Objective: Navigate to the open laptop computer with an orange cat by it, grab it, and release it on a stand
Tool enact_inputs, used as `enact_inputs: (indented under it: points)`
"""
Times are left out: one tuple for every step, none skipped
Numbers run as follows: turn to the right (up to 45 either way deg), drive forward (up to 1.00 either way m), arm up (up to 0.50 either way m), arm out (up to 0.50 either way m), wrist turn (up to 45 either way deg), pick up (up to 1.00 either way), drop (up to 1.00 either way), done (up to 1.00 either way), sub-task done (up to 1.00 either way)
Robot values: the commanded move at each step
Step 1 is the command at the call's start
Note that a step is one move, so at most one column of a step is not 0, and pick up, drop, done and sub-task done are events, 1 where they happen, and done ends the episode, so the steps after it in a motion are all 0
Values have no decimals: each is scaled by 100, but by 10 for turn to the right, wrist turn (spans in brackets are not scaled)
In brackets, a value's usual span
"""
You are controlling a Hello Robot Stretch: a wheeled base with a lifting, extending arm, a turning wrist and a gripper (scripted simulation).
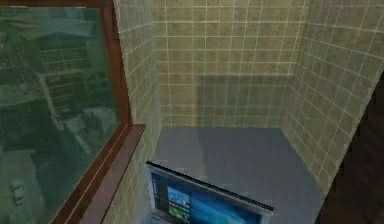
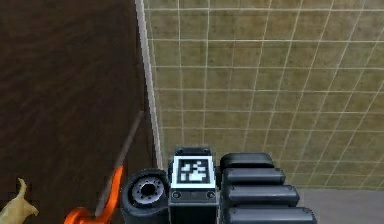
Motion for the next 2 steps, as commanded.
enact_inputs:
  points:
    - [30, 0, 0, 0, 0, 0, 0, 0, 0]
    - [0, 30, 0, 0, 0, 0, 0, 0, 0]
